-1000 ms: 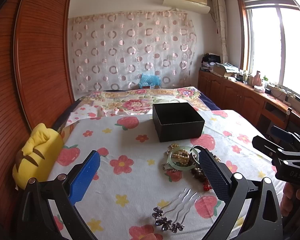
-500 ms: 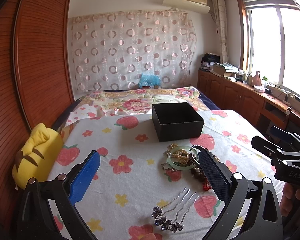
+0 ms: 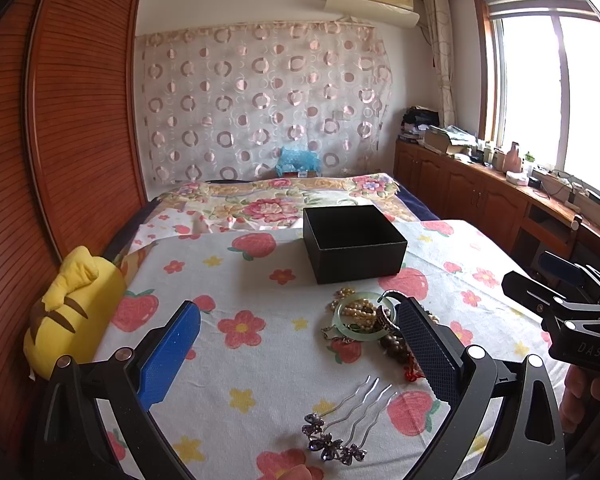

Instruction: Organize jewelry

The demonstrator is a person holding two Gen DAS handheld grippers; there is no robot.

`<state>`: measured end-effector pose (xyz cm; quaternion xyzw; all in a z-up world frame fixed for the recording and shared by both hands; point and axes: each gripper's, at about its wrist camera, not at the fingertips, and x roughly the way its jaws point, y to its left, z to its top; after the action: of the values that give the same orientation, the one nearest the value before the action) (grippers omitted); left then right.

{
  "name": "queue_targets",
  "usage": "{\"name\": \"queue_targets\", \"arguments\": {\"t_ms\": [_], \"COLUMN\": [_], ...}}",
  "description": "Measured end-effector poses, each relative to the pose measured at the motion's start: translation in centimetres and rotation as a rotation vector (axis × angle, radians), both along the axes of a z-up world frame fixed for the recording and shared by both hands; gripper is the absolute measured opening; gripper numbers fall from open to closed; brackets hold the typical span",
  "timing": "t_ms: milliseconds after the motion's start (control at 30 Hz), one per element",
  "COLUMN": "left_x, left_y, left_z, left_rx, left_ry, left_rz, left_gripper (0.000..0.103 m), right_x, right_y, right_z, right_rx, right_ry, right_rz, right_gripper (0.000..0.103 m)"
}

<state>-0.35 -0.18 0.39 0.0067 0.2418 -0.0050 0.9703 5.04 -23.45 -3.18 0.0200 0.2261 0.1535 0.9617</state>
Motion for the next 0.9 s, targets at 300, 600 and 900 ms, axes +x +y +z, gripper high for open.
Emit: {"name": "queue_targets", "arguments": {"t_ms": [300,600,900], "left_x": [0.0,0.9,1.5], "left_y": [-0.4,0.9,2.9], "left_z": [-0.4,-2.7,-4.8], "left_rx": [-0.009,-0.019,-0.033], "left_ry": [0.029,0.109,0.183], "left_rz": [-0.007,-0.007,-0.019], "left_gripper": [0.096,0.096,0.096], "right_x": [0.1,1.0,4.2], "right_y": [-0.3,1.8,4.3], "right_z": [0.1,-1.2,-3.7], "right_rx": [0.000,-0.024,-0.092], "right_ry": [0.012,0.055,0.165], "right_rz": [0.005,0.077,0.233], "right_gripper": [0.101,0.100,0.082]}}
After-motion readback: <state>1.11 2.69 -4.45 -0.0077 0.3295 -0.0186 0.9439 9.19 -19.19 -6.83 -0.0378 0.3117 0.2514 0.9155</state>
